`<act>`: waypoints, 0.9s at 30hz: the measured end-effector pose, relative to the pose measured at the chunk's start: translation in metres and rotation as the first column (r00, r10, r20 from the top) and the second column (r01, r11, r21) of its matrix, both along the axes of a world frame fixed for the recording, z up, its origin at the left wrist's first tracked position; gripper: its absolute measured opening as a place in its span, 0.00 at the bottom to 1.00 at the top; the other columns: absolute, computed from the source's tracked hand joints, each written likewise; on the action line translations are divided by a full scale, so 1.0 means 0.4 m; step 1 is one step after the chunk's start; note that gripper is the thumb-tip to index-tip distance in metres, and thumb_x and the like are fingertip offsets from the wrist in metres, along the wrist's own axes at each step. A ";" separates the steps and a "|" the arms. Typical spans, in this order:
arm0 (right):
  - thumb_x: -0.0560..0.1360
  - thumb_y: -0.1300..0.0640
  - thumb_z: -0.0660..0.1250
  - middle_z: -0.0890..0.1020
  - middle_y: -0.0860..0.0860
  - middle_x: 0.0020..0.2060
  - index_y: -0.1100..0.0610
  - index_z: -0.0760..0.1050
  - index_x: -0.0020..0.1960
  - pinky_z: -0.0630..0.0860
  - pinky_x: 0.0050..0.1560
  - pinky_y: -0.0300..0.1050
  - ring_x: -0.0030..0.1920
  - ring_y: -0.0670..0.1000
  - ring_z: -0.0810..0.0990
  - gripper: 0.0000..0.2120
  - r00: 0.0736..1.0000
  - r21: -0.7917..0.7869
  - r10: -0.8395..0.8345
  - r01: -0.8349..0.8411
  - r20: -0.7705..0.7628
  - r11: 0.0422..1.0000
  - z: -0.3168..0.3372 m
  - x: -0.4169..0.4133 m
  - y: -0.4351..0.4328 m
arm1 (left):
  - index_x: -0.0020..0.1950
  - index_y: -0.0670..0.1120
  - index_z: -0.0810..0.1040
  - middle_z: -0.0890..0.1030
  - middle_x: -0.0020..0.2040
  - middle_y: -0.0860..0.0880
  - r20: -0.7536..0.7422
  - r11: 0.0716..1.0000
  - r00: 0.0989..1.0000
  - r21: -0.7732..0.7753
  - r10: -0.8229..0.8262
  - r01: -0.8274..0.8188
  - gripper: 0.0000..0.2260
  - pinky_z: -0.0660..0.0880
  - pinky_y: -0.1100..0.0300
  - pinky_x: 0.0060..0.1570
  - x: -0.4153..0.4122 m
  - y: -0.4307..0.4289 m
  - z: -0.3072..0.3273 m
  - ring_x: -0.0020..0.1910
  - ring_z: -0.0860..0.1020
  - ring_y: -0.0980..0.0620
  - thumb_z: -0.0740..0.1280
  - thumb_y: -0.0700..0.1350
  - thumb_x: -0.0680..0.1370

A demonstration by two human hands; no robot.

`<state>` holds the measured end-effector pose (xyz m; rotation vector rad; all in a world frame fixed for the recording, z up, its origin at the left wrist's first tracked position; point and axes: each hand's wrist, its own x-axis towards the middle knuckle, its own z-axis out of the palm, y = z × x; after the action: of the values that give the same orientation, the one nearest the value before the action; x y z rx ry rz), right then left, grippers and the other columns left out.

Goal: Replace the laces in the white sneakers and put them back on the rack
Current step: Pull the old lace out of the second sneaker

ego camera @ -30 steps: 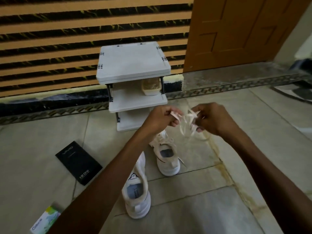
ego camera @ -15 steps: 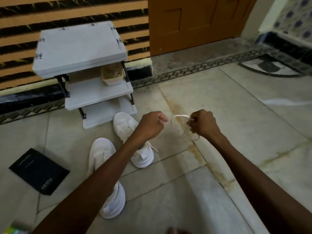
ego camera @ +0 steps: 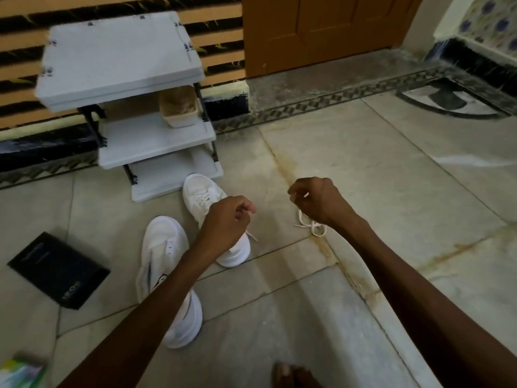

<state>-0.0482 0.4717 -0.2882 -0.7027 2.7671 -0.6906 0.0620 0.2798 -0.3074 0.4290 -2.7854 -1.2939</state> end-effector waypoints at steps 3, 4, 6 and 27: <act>0.75 0.56 0.69 0.85 0.51 0.44 0.55 0.83 0.50 0.77 0.47 0.42 0.42 0.49 0.82 0.07 0.989 -0.150 0.150 -0.151 -0.018 0.977 0.022 0.057 -0.096 | 0.48 0.50 0.83 0.80 0.47 0.52 -0.026 0.974 0.997 -0.214 0.070 -0.074 0.08 0.72 0.60 0.49 0.073 -0.066 0.003 0.48 0.77 0.51 0.64 0.45 0.74; 0.74 0.55 0.70 0.85 0.51 0.45 0.55 0.83 0.50 0.76 0.46 0.40 0.42 0.47 0.81 0.07 0.985 -0.174 0.169 -0.170 -0.021 0.970 0.017 0.065 -0.106 | 0.48 0.50 0.83 0.79 0.49 0.50 0.006 0.943 0.996 -0.321 0.089 -0.082 0.10 0.71 0.56 0.52 0.081 -0.070 0.007 0.51 0.76 0.49 0.63 0.50 0.74; 0.71 0.52 0.74 0.84 0.51 0.49 0.55 0.82 0.54 0.73 0.47 0.40 0.44 0.45 0.78 0.13 0.966 -0.185 0.259 -0.257 -0.011 0.948 -0.001 0.107 -0.178 | 0.54 0.51 0.81 0.77 0.57 0.47 0.155 0.865 0.969 -0.493 0.191 -0.091 0.15 0.71 0.51 0.58 0.146 -0.109 0.022 0.59 0.73 0.43 0.64 0.57 0.74; 0.66 0.46 0.74 0.62 0.55 0.73 0.44 0.62 0.74 0.71 0.63 0.59 0.66 0.64 0.66 0.39 0.956 0.152 0.293 -0.289 -0.007 0.945 -0.118 0.251 -0.354 | 0.73 0.52 0.64 0.57 0.71 0.45 0.174 0.874 0.861 -0.188 0.479 -0.448 0.37 0.72 0.48 0.59 0.238 -0.226 -0.123 0.66 0.63 0.40 0.76 0.52 0.68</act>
<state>0.0523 0.3302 -0.3353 -1.0665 2.6251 -0.4108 0.1571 0.1893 -0.3568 1.2098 -2.6543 -0.9782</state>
